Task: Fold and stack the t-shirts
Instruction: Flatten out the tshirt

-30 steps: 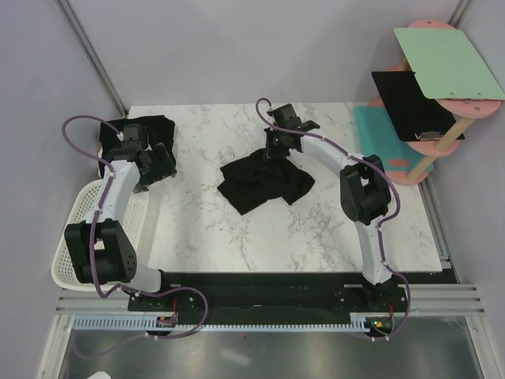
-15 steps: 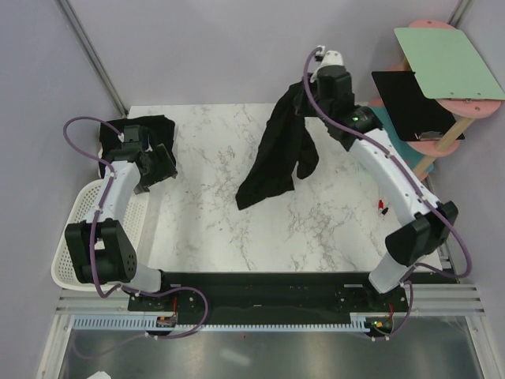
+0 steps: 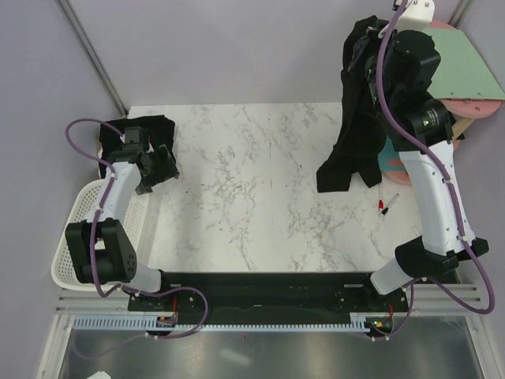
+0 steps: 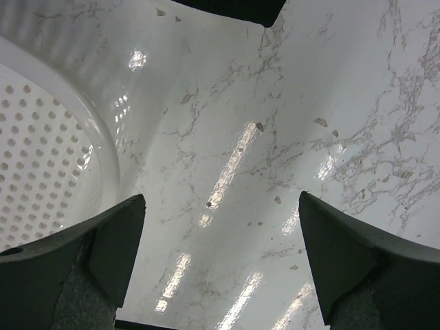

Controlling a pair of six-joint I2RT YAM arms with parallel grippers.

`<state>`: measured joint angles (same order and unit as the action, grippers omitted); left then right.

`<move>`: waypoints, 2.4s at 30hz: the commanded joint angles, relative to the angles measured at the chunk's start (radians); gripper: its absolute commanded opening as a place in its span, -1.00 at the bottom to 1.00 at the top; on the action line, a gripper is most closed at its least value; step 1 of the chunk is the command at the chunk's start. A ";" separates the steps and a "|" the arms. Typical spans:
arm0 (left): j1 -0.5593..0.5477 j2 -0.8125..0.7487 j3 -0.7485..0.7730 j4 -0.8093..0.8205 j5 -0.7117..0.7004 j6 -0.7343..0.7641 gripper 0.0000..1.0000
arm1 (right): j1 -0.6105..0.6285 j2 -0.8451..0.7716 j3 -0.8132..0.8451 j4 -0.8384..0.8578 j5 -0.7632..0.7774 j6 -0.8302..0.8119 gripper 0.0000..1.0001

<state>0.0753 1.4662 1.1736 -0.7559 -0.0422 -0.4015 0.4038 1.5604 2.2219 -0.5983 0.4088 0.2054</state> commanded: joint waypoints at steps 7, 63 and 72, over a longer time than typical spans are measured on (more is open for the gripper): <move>0.001 -0.009 -0.006 0.032 0.016 0.009 0.97 | 0.093 0.298 0.061 0.003 -0.445 0.085 -1.00; -0.065 -0.176 -0.091 0.152 0.142 0.058 1.00 | 0.208 0.457 -0.806 0.261 -0.676 0.252 0.27; -0.065 -0.175 -0.095 0.152 0.137 0.055 1.00 | 0.222 0.452 -0.809 0.292 -0.671 0.267 -1.00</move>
<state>0.0109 1.2911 1.0843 -0.6254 0.1062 -0.3801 0.6228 2.0254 1.4185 -0.3511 -0.2623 0.4633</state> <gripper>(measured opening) 0.995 0.015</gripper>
